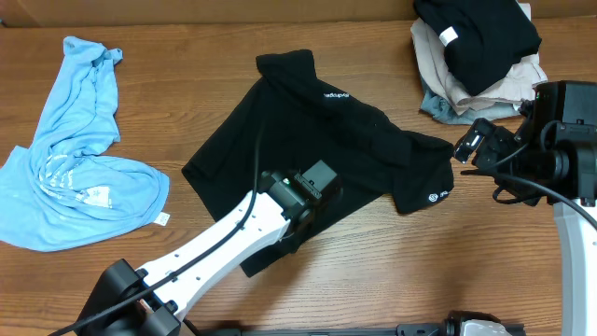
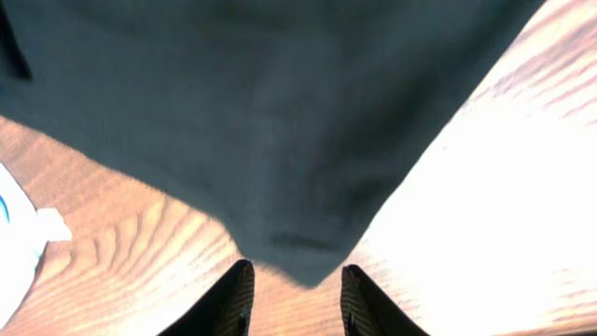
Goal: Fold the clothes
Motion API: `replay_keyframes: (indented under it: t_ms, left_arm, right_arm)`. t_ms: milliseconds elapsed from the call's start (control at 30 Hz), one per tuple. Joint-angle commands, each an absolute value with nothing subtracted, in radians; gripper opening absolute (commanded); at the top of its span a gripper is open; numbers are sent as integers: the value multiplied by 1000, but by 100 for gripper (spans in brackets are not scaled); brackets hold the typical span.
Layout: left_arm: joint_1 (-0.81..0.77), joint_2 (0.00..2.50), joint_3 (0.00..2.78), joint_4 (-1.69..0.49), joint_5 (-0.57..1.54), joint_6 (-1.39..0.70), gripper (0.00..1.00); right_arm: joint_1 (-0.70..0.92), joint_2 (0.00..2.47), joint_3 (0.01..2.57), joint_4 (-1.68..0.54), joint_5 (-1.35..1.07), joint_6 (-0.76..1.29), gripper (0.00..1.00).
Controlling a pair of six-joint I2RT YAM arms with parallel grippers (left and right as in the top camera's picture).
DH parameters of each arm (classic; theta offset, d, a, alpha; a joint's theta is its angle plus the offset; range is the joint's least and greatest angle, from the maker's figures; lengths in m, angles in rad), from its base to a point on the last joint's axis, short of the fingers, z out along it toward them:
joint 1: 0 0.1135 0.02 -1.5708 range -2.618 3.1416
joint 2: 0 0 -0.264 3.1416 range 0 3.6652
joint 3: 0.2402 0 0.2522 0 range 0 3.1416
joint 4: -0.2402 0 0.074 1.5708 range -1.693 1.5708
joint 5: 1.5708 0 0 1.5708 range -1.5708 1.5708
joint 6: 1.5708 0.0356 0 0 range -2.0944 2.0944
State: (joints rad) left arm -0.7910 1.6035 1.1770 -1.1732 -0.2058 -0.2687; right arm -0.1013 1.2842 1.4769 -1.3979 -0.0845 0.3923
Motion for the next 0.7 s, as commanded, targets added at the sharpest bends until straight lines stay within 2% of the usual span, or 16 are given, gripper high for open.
replay_keyframes:
  t_ms: [0, 33, 67, 133, 200, 367, 467, 533, 567, 667]
  left_arm:
    - [-738, 1599, 1153, -1130, -208, -253, 24]
    - [-718, 1599, 1135, -1112, -188, -253, 12]
    - [-702, 1599, 1121, -1107, -165, -252, 7]
    - [-670, 1599, 1096, -1116, -101, -236, 8]
    - [-650, 1599, 1073, -1122, -44, -223, 17]
    - [-649, 1599, 1011, -1093, 55, -216, 29]
    - [-667, 1599, 967, -1062, 116, -216, 42]
    - [-685, 1599, 934, -1052, 131, -220, 61]
    - [-694, 1599, 917, -1049, 129, -232, 67]
    - [-713, 1599, 859, -1030, 124, -267, 73]
  right_arm:
    - [-101, 1282, 1473, -1393, -99, 389, 100]
    - [-101, 1282, 1473, -1396, -99, 389, 100]
    - [-101, 1282, 1473, -1397, -99, 389, 100]
    - [-101, 1282, 1473, -1404, -99, 389, 100]
    - [-101, 1282, 1473, -1406, -99, 389, 100]
    - [-101, 1282, 1473, -1397, -99, 389, 100]
    - [-101, 1282, 1473, -1395, -99, 389, 100]
    - [-101, 1282, 1473, -1396, -99, 389, 100]
    - [-101, 1282, 1473, -1396, -99, 389, 100]
    - [-101, 1282, 1473, -1395, -99, 389, 100]
